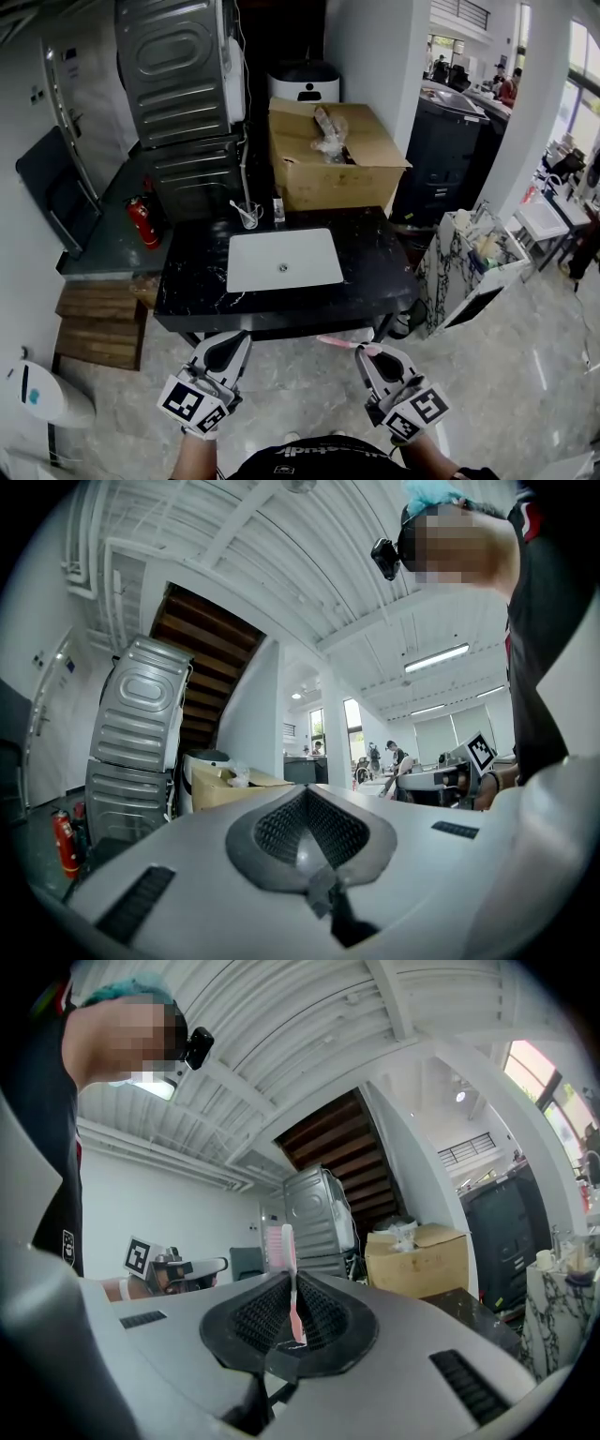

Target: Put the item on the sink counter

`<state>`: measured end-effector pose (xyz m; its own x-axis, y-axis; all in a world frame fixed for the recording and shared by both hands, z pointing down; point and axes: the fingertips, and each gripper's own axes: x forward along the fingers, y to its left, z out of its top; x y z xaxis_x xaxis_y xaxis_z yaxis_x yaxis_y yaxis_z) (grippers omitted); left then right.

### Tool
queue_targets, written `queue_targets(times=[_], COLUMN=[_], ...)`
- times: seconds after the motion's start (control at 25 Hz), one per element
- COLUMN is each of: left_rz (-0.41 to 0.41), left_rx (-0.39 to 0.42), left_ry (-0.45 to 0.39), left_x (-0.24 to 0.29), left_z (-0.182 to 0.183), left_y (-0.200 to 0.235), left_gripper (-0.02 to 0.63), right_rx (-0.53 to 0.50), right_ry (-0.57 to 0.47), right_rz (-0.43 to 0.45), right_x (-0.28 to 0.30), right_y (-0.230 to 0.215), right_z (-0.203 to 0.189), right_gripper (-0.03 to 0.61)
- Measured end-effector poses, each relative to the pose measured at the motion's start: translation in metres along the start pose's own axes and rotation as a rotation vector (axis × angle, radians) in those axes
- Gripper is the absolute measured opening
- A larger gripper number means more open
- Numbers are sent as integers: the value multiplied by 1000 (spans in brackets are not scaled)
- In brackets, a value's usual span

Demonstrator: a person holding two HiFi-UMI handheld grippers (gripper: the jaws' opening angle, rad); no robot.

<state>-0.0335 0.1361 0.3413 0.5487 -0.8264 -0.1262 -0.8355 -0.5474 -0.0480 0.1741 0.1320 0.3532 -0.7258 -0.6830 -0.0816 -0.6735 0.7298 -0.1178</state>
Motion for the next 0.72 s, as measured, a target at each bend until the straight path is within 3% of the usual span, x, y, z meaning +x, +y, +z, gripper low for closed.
queue_targets(times=[0.72], left_rz=[-17], left_rx=[-55], left_ry=[-13], left_x=[-32], left_z=[-20], left_y=[51], left_gripper=[15], right_rx=[-13], right_ry=[39], right_rz=[-51], right_x=[34], right_y=[34], right_z=[-15], right_gripper=[51])
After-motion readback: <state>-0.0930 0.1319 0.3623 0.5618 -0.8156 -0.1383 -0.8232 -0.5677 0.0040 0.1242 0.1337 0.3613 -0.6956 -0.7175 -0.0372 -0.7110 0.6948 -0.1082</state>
